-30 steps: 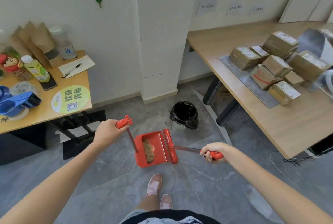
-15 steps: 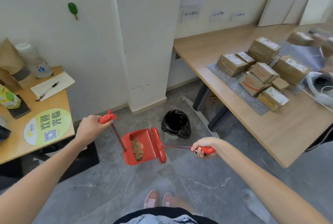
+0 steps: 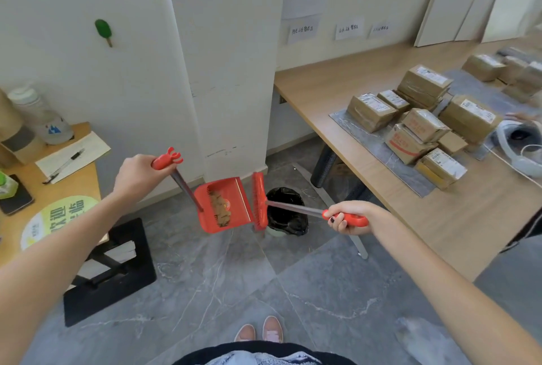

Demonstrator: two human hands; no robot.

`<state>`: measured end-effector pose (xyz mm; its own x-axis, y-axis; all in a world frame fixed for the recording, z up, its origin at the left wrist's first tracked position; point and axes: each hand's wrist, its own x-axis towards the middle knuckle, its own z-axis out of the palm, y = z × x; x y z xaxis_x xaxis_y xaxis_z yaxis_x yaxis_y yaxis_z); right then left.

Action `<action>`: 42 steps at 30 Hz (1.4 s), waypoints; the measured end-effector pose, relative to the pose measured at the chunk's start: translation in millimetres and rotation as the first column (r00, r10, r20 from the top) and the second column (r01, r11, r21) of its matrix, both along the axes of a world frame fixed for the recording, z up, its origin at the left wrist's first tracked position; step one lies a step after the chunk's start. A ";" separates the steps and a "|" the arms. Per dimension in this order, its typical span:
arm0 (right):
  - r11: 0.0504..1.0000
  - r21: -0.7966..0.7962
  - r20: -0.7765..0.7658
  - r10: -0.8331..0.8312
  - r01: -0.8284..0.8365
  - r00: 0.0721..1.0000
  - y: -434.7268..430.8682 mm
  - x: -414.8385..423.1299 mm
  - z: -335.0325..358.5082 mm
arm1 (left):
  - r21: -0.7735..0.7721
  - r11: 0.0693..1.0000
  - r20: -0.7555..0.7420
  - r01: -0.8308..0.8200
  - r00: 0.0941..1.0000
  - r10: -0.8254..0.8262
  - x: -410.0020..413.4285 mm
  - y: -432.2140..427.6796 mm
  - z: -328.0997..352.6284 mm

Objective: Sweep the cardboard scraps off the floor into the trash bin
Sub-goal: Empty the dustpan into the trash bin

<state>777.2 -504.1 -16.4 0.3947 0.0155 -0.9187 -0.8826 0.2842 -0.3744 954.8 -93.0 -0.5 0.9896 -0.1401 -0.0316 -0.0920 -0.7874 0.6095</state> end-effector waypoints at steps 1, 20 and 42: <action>1.000 -0.007 0.004 -0.011 0.011 1.000 -4.2 -0.7 2.1 | 0.010 1.000 0.018 0.003 1.000 -0.003 4.1 -6.6 2.6; 0.950 -0.281 0.028 -0.136 0.138 0.990 -43.7 -39.3 -7.2 | 0.295 0.899 0.243 0.323 0.885 -0.398 14.4 -131.4 -5.4; 0.940 -0.256 0.014 -0.229 0.225 0.973 -42.5 -75.3 -22.9 | 0.584 0.568 0.101 0.581 0.642 -0.760 -66.4 -169.5 -125.3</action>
